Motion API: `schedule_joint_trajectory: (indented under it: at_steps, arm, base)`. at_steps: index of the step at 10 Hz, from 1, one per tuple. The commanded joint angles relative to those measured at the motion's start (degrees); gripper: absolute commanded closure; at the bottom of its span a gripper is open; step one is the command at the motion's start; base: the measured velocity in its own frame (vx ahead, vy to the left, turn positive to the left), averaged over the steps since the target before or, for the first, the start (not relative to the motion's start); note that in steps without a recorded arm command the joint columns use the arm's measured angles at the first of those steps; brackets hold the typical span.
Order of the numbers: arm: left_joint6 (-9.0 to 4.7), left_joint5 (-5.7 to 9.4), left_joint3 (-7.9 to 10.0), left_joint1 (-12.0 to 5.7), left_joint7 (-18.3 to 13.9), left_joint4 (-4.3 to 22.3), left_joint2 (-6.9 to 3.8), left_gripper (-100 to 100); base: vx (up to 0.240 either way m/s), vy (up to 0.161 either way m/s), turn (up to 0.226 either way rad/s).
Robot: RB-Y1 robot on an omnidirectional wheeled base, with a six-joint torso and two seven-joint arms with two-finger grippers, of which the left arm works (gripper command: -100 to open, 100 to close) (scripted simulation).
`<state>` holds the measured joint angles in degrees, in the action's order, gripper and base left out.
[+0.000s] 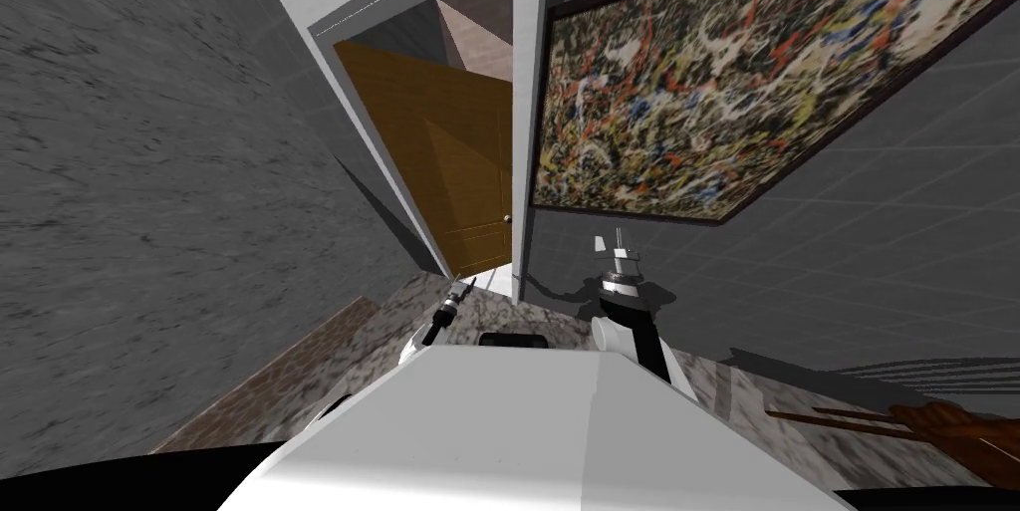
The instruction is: Push the door open
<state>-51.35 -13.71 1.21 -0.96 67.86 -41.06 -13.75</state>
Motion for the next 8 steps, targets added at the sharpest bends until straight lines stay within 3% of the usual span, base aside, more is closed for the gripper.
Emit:
schedule_joint_trajectory:
  at_steps: [1, 8]
  arm:
    - [-0.04, -0.40, -0.44, 0.40, -0.2, -0.6, -0.05, -100]
    - [-0.97, -2.41, -2.58, 2.03, -0.9, -2.6, -0.51, -100]
  base:
    - [0.041, 0.192, 0.144]
    - [0.074, 0.178, 0.190]
